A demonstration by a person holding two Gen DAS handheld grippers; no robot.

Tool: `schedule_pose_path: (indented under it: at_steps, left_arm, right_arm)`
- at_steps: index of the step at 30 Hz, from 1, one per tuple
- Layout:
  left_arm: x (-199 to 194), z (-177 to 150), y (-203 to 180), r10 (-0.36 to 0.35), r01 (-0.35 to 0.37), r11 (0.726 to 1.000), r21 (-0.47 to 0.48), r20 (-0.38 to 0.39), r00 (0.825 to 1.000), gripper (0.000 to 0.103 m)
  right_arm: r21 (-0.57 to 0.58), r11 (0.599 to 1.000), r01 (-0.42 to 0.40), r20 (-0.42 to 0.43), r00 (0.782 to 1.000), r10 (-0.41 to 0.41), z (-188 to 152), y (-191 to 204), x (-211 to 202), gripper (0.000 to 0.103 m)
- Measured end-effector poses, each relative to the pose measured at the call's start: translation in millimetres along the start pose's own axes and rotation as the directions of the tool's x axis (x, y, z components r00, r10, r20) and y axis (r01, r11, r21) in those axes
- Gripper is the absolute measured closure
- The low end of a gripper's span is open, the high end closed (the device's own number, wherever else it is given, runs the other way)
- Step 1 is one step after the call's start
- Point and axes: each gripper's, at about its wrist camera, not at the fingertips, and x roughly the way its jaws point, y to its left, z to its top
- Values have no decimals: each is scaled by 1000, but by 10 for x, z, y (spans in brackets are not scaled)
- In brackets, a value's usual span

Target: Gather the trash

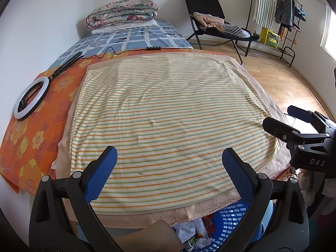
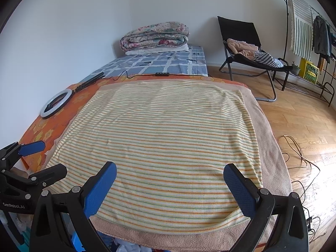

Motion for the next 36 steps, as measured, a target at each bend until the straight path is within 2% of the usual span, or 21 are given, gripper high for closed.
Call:
schedule_pose_path:
  at_steps: [36]
  left_arm:
    - [12,-7,-14,4,-4,1000,5,-1,1000,1]
  right_arm:
    - [-1,1000,-1,-5,1000,1,-10,-10,23,0]
